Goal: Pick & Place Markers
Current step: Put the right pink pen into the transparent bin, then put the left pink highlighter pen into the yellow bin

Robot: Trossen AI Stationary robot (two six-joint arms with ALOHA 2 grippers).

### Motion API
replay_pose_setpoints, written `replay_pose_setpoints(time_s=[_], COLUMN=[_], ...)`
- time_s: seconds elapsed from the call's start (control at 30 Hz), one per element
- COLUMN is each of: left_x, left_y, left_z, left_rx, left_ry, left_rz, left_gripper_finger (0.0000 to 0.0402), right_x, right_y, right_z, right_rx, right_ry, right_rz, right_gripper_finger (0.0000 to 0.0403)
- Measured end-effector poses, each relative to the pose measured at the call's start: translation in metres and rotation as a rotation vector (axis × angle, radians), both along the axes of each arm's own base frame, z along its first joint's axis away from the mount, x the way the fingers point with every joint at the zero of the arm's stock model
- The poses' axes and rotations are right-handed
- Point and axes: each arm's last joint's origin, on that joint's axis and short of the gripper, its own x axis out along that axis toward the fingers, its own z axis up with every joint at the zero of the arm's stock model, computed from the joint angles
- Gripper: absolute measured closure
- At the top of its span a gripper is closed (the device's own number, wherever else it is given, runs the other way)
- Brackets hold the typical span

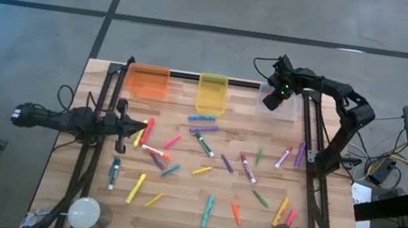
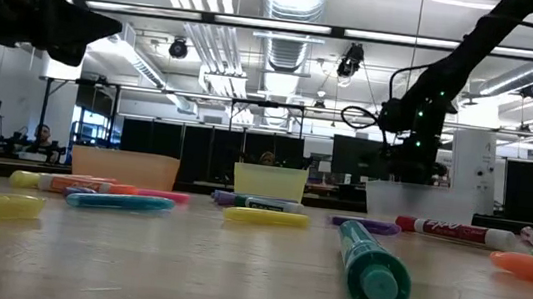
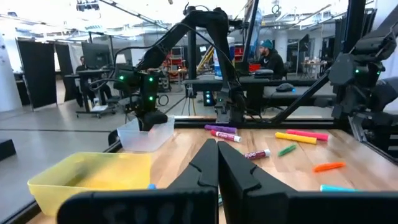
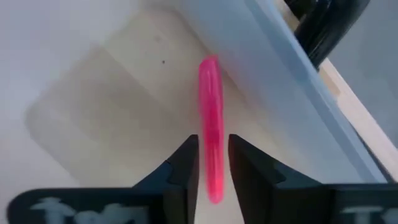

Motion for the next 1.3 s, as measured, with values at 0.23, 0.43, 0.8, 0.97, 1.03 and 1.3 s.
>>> replay_pose_setpoints(time_s=[0.23, 0.43, 0.8, 0.97, 1.03, 1.3], left_x=[-0.001, -0.002, -0.003, -0.003, -0.004, -0.008], left_y=[0.0, 0.0, 0.001, 0.004, 0.005, 0.01], left_z=[0.009, 0.012, 0.015, 0.016, 0.018, 0.026], left_rx=[-0.045, 0.007, -0.139, -0.194, -0.164, -0.252], left_ry=[-0.096, -0.122, -0.18, -0.205, -0.214, -0.302], left_rz=[-0.006, 0.002, 0.008, 0.083, 0.133, 0.285], left_gripper_finger=[0.0401, 0.0401, 0.0401, 0.0401, 0.0401, 0.0401], right_x=[-0.006, -0.012, -0.039, -0.04, -0.039, -0.039], right_y=[0.018, 0.059, 0.11, 0.12, 0.125, 0.139], right_z=[0.022, 0.04, 0.04, 0.036, 0.036, 0.033], right_rx=[0.019, -0.144, -0.404, -0.373, -0.421, -0.579], right_ry=[-0.001, -0.125, -0.562, -0.682, -0.735, -0.928], right_rz=[-0.022, 0.016, -0.047, -0.022, 0.011, 0.08], right_gripper_finger=[0.03, 0.034, 0.0372, 0.0371, 0.0375, 0.0394])
